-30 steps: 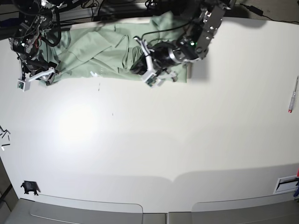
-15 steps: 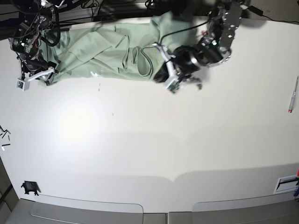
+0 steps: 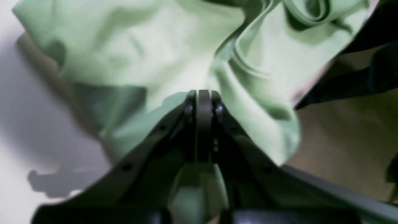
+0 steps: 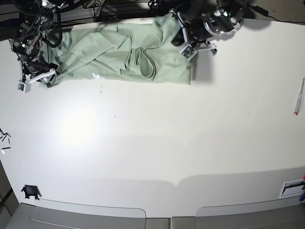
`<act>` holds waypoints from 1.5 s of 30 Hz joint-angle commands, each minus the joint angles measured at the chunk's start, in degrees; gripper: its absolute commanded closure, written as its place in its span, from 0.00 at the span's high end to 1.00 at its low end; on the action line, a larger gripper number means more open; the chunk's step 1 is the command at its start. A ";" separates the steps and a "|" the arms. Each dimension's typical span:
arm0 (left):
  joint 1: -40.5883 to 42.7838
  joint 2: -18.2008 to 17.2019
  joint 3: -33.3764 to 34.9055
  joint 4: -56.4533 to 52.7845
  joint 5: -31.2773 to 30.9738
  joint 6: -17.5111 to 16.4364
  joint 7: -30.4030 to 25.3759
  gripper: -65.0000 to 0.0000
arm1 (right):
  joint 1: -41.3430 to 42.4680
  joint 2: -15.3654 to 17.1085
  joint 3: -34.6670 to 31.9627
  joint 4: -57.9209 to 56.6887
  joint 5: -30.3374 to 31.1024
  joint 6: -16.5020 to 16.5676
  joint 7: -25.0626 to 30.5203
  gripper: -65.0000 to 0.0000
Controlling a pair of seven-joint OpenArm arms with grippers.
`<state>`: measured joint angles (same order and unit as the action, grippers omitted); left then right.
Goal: Fold the T-shirt properly
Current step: 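Press the folded hem end flat onto the strip with the left gripper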
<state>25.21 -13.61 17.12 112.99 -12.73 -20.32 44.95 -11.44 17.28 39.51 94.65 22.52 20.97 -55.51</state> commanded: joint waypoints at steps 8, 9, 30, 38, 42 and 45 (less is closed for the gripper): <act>-1.60 0.76 3.43 0.85 -0.07 0.68 -3.02 0.00 | 0.52 1.14 0.28 0.98 0.61 0.20 1.53 0.43; -1.75 1.27 4.33 0.83 1.07 0.68 -3.02 0.00 | 0.50 1.14 0.28 0.98 0.59 0.20 1.53 0.43; -5.20 3.52 21.81 0.17 7.96 -0.48 -5.53 0.00 | 0.50 1.14 0.28 0.98 0.57 0.22 1.49 0.43; -9.40 2.97 18.62 1.66 19.19 13.55 -4.81 0.00 | 0.50 1.14 0.28 0.98 0.57 0.22 1.46 0.43; -10.84 3.30 15.21 -0.15 19.08 14.80 -6.60 0.00 | 0.50 1.14 0.28 0.98 0.57 0.20 1.49 0.43; -12.76 3.65 14.73 -4.04 17.03 14.80 -7.54 0.00 | 0.50 1.14 0.28 1.01 0.57 0.20 1.49 0.43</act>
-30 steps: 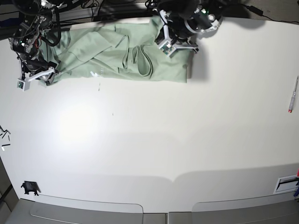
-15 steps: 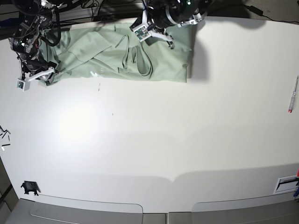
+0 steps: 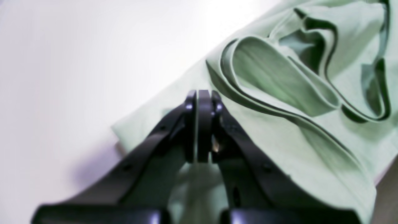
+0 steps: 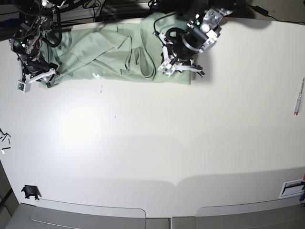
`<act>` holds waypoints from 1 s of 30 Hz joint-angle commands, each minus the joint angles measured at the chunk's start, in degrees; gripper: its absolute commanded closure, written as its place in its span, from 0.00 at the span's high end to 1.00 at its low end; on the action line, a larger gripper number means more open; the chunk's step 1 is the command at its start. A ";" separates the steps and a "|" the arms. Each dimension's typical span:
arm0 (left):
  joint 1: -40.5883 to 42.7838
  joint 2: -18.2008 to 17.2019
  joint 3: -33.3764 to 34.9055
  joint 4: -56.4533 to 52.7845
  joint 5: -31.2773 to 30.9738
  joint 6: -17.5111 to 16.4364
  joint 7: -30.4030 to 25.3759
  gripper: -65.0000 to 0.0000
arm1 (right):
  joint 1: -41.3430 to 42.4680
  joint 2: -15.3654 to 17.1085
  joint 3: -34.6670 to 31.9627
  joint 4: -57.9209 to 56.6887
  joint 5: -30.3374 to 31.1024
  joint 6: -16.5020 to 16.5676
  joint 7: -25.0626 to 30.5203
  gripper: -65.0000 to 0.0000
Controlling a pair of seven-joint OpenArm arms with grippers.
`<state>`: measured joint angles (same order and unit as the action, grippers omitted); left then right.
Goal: Fold the T-shirt properly
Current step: 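Press the folded hem end flat onto the strip with the left gripper, then grasp the folded bundle with both grippers at its two ends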
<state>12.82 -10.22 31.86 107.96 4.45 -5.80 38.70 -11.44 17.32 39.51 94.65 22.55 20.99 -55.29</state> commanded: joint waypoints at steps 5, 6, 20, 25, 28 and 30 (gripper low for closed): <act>-2.82 4.42 0.11 -3.93 -1.11 -0.09 -1.75 0.00 | 0.50 1.09 0.28 0.98 0.55 0.17 1.22 0.43; -3.04 5.44 0.11 -4.04 -2.12 -1.20 -2.38 0.00 | 0.50 1.07 0.28 0.98 0.55 0.20 1.25 0.43; -6.80 10.08 1.25 -2.54 -14.58 -12.70 -0.94 0.00 | 0.48 2.60 0.28 1.01 -0.42 0.22 0.96 0.43; -6.62 6.99 -1.11 0.61 -14.58 -12.68 1.99 0.00 | -0.17 8.48 0.31 0.98 -6.58 0.20 0.04 0.44; -6.32 4.83 -1.55 1.09 -14.58 -12.68 2.01 0.00 | -1.40 12.85 0.57 -0.09 -5.46 0.26 0.26 0.53; -6.16 3.56 -1.55 1.09 -14.56 -12.66 1.99 0.00 | -1.57 15.69 0.85 -3.13 -0.42 2.89 -0.07 0.57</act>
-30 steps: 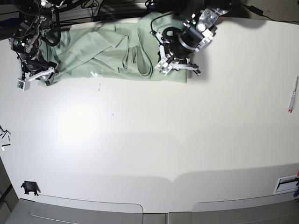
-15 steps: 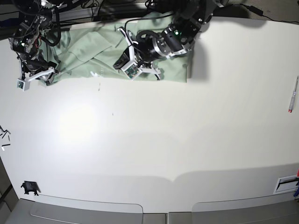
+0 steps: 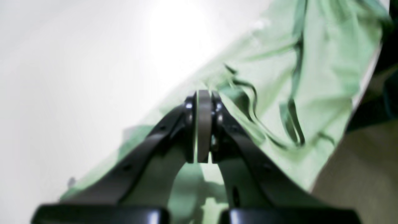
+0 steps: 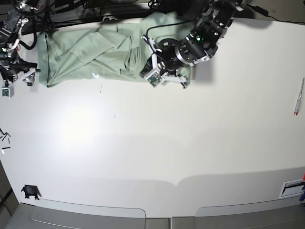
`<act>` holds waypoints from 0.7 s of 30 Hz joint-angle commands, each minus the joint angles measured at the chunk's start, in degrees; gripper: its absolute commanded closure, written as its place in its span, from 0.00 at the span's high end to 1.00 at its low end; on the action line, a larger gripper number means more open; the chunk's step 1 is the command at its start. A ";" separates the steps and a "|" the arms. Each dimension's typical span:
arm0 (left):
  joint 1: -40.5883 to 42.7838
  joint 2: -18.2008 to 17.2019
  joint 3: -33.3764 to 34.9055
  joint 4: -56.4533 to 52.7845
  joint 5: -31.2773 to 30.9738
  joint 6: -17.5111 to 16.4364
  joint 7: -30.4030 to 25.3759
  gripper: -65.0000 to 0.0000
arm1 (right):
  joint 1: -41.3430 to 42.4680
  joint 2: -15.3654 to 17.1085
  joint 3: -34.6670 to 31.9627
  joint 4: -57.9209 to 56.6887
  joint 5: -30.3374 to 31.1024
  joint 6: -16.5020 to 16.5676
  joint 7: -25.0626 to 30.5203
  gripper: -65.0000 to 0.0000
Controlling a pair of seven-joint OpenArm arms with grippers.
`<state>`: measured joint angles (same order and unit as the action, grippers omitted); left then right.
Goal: Fold the T-shirt properly
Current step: 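Grasp the folded bundle with both grippers at its two ends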
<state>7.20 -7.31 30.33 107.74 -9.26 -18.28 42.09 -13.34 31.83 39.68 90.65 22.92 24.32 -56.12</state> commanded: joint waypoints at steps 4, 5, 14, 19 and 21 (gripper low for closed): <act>-0.55 -1.44 -0.02 1.31 -0.85 -0.17 -1.38 0.00 | 1.57 5.38 0.92 -8.92 12.15 5.33 -2.60 0.57; -0.55 -1.64 -0.02 1.31 -0.74 -0.17 -1.38 0.00 | 2.14 6.21 0.92 -11.74 15.43 6.73 -3.91 0.57; -0.55 -1.64 -0.02 1.31 -0.70 -0.17 -1.40 0.00 | 6.69 8.33 0.90 -32.13 33.81 15.68 -14.58 0.57; -0.55 -1.64 -0.02 1.31 -0.70 -0.17 -1.40 0.00 | 6.64 8.31 0.90 -37.40 36.28 15.68 -16.37 0.57; -0.55 -1.64 -0.02 1.31 -0.70 -0.17 -1.42 0.00 | 6.64 8.13 0.90 -37.70 36.30 15.68 -16.81 0.57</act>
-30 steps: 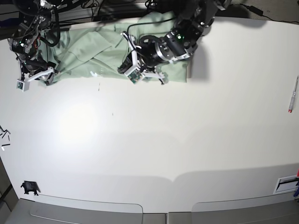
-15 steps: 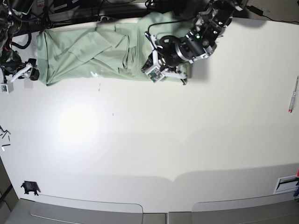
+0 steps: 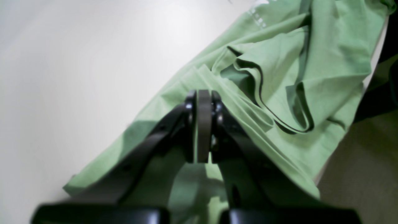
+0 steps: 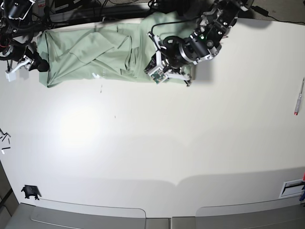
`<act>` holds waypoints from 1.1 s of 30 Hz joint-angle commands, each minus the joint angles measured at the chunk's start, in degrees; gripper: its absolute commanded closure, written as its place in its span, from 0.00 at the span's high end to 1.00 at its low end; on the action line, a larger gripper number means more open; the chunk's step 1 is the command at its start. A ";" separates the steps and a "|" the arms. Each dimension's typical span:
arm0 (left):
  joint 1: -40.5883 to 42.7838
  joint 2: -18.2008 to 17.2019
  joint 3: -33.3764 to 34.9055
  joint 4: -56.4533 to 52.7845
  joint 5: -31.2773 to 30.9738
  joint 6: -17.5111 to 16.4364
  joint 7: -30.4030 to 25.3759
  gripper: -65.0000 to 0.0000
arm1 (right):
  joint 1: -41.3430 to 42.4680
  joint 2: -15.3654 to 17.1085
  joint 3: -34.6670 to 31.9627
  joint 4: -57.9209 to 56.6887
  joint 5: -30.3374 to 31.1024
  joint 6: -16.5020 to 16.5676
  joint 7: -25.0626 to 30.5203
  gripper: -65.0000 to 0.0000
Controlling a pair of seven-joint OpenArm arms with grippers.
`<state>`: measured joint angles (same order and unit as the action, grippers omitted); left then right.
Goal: Fold the T-shirt properly
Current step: 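Grasp the folded bundle with both grippers at its two ends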
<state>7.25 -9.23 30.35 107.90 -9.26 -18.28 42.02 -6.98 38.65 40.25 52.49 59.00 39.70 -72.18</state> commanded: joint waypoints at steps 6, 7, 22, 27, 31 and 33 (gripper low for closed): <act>-0.59 0.28 -0.04 1.16 -0.72 -0.17 -1.33 0.00 | 0.28 0.83 0.20 0.46 11.89 0.30 -7.82 0.57; -0.61 0.28 -0.04 1.16 -0.70 -0.17 -1.33 0.00 | 0.28 0.85 0.20 0.46 13.44 0.30 -7.82 0.57; -0.61 0.28 -0.04 1.16 -0.70 -0.17 -1.36 0.00 | 0.28 0.85 0.17 0.46 22.53 0.30 -7.82 0.57; -0.61 0.28 -0.04 1.16 -0.70 -0.20 -1.36 0.00 | 0.28 0.85 0.17 0.46 19.76 0.30 -7.82 0.57; -0.61 0.28 -0.04 1.16 -0.70 -0.17 -1.36 0.00 | 0.24 0.85 0.02 0.46 16.09 0.30 -7.82 0.54; -0.61 0.28 -0.04 1.16 -0.70 -0.17 -1.33 0.00 | 0.11 0.87 -1.03 0.46 15.96 0.30 -7.82 0.54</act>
<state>7.25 -9.26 30.35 107.90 -9.26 -18.26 42.02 -7.31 37.82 38.92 52.18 73.54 39.68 -80.42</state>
